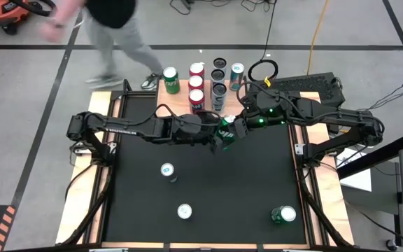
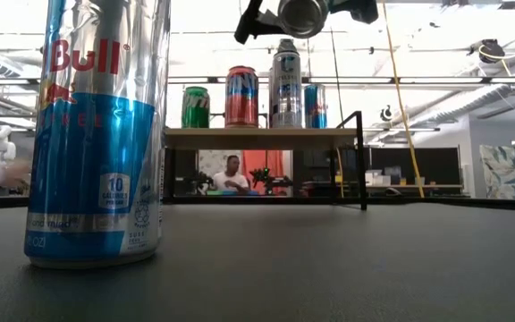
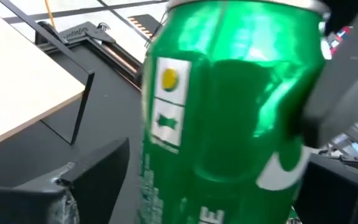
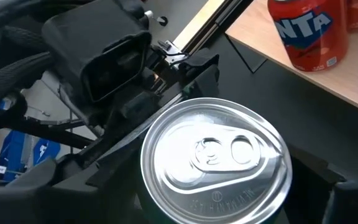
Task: Place canned beverage on shelf
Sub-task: Put the left green soda can on the shelf aligned with the other green soda can
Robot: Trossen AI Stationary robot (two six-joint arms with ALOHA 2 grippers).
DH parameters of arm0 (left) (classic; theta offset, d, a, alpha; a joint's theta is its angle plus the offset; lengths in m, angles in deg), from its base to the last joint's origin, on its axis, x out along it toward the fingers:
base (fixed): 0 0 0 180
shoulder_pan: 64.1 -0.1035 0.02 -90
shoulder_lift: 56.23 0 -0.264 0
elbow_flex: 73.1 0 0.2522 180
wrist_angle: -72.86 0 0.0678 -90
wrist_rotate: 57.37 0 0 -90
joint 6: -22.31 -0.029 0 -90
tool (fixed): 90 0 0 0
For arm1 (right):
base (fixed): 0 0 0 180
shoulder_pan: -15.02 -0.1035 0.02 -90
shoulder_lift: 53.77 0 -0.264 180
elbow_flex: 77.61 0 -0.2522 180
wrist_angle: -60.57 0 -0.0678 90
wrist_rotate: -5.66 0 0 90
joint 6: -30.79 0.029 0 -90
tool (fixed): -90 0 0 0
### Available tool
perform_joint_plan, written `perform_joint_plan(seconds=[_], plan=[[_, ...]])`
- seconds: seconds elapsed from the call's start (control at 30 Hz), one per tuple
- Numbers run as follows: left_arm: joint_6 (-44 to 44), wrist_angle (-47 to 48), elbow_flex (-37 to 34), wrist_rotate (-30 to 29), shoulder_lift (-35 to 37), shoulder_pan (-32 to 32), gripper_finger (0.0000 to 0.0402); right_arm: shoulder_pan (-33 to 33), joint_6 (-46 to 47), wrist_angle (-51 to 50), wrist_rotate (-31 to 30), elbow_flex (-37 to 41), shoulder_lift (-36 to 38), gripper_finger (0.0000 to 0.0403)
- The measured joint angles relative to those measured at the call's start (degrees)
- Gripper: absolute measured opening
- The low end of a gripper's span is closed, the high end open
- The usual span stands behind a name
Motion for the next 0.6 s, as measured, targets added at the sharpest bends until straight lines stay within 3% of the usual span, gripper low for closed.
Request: perform_joint_plan(seconds=[0.37, 0.6], plan=[[1.22, 0.09, 0.0, 2.72, 0.0, -0.11, 0.0296, -0.02, -0.74, -0.29, 0.11, 0.0, 0.0, 0.0284], [1.27, -0.63, 0.0, 2.75, 0.0, -0.09, 0.0292, 0.0, -1.14, -0.19, 0.21, 0.0, 0.31, 0.0302]])
